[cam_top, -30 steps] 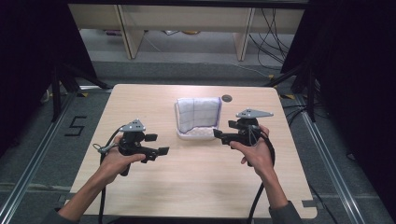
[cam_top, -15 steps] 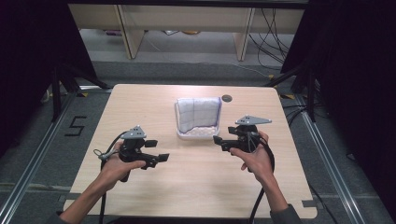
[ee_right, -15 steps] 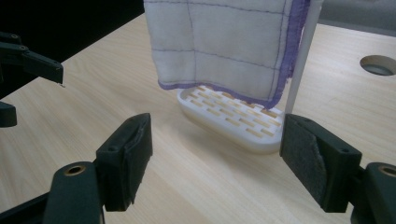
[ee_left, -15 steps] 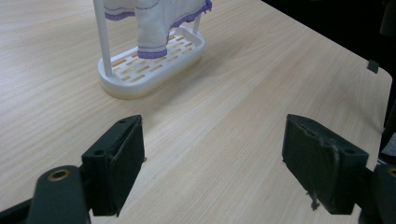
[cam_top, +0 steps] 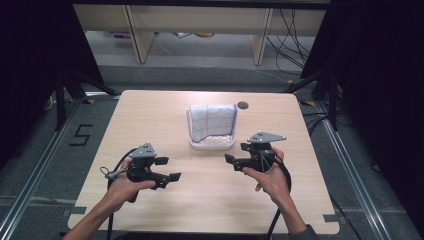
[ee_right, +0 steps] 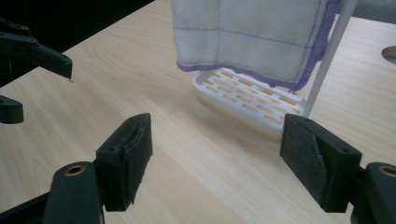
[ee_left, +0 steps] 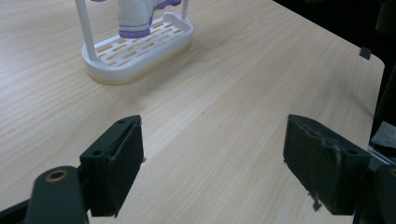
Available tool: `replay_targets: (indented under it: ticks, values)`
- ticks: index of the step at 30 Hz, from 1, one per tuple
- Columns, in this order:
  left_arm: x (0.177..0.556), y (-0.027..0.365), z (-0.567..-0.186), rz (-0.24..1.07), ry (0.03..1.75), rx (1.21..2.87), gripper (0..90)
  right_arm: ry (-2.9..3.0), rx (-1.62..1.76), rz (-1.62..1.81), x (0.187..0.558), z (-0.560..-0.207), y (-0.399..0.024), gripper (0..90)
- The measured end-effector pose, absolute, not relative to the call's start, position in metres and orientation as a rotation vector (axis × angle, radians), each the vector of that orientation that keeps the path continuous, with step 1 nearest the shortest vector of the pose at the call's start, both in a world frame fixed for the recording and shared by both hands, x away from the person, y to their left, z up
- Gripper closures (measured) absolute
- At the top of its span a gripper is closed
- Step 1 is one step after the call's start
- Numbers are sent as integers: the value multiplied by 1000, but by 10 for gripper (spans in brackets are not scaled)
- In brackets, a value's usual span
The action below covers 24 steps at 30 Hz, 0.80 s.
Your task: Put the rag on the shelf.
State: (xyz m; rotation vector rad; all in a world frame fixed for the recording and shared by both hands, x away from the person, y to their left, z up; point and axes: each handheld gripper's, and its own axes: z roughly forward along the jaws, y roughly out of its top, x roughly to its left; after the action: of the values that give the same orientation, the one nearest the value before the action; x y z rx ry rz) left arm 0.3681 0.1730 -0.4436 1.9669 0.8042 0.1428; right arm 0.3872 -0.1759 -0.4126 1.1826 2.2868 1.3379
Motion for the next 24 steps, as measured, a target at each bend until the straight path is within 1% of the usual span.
replay_targets:
  ticks: [5, 8, 20, 24]
  values:
    - [364, 174, -447, 149, 792, 1962, 185, 2305, 1131, 1305, 382, -418, -174, 262]
    - [361, 175, -449, 154, 804, 1965, 183, 2318, 1176, 1313, 377, -421, -171, 261]
    - [348, 184, -460, 138, 803, 1968, 178, 2347, 1164, 1316, 363, -438, -171, 261]
    - [343, 187, -464, 187, 789, 1999, 177, 2349, 1145, 1323, 360, -445, -171, 259]
